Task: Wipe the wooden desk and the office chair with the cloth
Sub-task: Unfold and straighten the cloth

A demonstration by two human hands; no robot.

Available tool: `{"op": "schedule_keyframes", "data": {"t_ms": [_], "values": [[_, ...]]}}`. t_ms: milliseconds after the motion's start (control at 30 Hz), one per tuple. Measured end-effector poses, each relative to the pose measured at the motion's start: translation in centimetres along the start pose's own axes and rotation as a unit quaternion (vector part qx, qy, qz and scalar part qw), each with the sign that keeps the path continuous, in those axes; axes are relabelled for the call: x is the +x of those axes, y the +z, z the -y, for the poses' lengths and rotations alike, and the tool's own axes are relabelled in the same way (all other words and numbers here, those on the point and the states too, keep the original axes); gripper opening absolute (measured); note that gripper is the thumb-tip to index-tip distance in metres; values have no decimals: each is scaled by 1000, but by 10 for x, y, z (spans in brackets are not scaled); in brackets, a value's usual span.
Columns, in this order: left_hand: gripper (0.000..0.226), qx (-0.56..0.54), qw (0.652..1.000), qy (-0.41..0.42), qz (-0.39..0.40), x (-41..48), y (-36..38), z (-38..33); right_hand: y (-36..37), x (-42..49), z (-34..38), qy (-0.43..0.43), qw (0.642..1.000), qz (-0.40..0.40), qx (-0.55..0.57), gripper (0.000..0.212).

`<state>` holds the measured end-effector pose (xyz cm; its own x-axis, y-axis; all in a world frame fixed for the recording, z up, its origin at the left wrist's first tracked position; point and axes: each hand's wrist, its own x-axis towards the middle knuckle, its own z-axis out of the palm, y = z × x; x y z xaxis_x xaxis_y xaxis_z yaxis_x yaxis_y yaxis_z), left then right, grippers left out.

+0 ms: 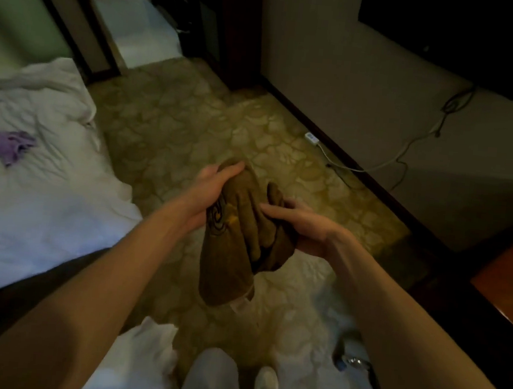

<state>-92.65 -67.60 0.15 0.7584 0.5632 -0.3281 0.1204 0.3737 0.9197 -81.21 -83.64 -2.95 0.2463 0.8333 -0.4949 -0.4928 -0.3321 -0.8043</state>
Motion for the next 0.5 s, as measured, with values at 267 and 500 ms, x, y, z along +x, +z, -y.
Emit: {"op": "schedule_keyframes", "data": {"t_ms": [267,500], "values": [[9,276,943,53,177,186,-36,-51,-38,78,105,83,992,-57,-74,48],[48,307,941,93,109,304,-15,-30,-50,141,148,-7,949,-282,140,54]]}}
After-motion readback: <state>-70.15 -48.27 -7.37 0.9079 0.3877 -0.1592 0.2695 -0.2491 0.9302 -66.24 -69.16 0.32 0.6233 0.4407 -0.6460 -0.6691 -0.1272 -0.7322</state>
